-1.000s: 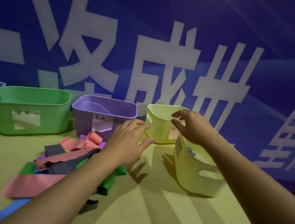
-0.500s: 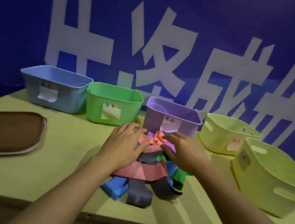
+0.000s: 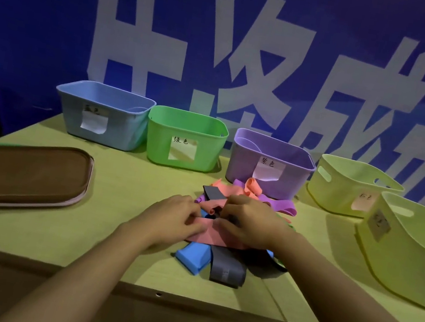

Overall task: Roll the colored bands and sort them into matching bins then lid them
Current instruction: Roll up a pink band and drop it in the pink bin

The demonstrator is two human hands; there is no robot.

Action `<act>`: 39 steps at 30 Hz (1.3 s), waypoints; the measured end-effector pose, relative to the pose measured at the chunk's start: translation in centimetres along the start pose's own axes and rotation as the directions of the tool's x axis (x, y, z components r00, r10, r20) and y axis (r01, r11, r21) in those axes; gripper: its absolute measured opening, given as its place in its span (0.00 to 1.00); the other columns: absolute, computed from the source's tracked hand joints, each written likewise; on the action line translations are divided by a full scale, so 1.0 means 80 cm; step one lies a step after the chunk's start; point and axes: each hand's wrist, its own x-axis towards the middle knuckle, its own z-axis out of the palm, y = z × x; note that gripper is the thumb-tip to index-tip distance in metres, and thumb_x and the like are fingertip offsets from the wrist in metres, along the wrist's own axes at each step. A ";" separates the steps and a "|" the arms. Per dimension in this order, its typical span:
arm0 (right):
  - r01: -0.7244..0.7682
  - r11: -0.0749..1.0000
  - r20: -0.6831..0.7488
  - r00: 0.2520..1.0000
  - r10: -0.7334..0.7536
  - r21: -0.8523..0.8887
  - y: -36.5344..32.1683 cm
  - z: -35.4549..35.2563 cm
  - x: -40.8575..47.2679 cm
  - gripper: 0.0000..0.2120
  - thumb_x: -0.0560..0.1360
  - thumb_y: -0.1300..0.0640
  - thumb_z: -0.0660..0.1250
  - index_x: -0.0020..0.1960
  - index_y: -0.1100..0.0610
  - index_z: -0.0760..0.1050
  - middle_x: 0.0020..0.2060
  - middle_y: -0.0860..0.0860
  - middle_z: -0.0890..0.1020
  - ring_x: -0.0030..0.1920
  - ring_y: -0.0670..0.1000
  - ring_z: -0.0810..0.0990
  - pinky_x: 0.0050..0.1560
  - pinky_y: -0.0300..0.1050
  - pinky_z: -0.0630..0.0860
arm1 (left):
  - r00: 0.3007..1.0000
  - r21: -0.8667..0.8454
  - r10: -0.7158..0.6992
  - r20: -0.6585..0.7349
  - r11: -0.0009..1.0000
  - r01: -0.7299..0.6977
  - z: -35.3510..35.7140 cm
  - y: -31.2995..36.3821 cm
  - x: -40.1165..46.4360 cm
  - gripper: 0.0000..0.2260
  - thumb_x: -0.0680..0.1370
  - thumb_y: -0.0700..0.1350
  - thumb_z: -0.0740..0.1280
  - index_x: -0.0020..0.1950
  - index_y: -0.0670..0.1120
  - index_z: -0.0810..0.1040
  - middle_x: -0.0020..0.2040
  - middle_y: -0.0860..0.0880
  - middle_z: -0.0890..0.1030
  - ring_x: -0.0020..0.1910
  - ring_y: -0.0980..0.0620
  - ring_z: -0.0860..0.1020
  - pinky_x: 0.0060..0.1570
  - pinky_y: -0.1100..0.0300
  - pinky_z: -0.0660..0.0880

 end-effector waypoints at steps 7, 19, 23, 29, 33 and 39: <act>-0.053 0.972 -0.073 0.995 0.072 0.230 0.000 0.001 0.000 0.15 0.82 0.40 0.62 0.46 0.51 0.71 0.38 0.47 0.76 0.38 0.52 0.74 0.37 0.49 0.69 | 0.987 -0.270 0.003 -0.163 0.962 -0.048 -0.010 0.000 0.002 0.09 0.80 0.57 0.68 0.46 0.53 0.79 0.47 0.56 0.79 0.48 0.53 0.77 0.50 0.54 0.75; -0.252 0.585 0.160 0.966 0.205 0.771 0.082 -0.038 -0.048 0.15 0.77 0.53 0.74 0.61 0.53 0.74 0.34 0.48 0.80 0.34 0.45 0.74 0.38 0.37 0.71 | 0.976 -0.447 -0.152 -0.155 0.892 0.068 -0.028 0.030 0.054 0.11 0.81 0.54 0.69 0.44 0.48 0.80 0.35 0.52 0.81 0.31 0.60 0.77 0.36 0.60 0.68; -0.324 0.764 0.250 0.943 0.218 0.558 0.100 -0.049 -0.055 0.05 0.78 0.49 0.72 0.51 0.49 0.82 0.39 0.39 0.80 0.36 0.36 0.76 0.39 0.28 0.70 | 0.986 -0.425 -0.115 -0.122 0.904 0.052 -0.027 0.037 0.066 0.14 0.81 0.56 0.68 0.42 0.50 0.80 0.39 0.53 0.83 0.41 0.51 0.80 0.44 0.57 0.71; -0.295 0.741 0.132 0.953 0.273 0.602 0.102 -0.053 -0.060 0.11 0.79 0.45 0.70 0.50 0.52 0.81 0.46 0.47 0.83 0.45 0.47 0.80 0.43 0.35 0.74 | 0.982 -0.626 -0.163 -0.098 0.777 0.066 -0.047 0.048 0.064 0.09 0.80 0.49 0.72 0.49 0.43 0.84 0.42 0.46 0.85 0.37 0.49 0.82 0.39 0.54 0.80; -0.331 0.660 0.120 0.931 0.343 0.674 0.108 -0.056 -0.069 0.14 0.74 0.43 0.75 0.48 0.54 0.82 0.48 0.48 0.84 0.47 0.48 0.82 0.44 0.38 0.75 | 0.961 -0.662 -0.233 -0.150 0.746 0.077 -0.063 0.037 0.057 0.06 0.78 0.45 0.74 0.51 0.43 0.85 0.46 0.44 0.83 0.41 0.48 0.79 0.35 0.61 0.78; -0.276 0.225 0.200 0.930 0.309 0.934 0.104 -0.063 -0.085 0.14 0.75 0.54 0.75 0.57 0.55 0.77 0.47 0.58 0.85 0.44 0.58 0.82 0.43 0.49 0.80 | 0.922 -0.612 -0.321 -0.215 0.781 0.128 -0.066 0.019 0.049 0.07 0.79 0.49 0.73 0.52 0.47 0.84 0.51 0.47 0.84 0.37 0.48 0.75 0.38 0.55 0.75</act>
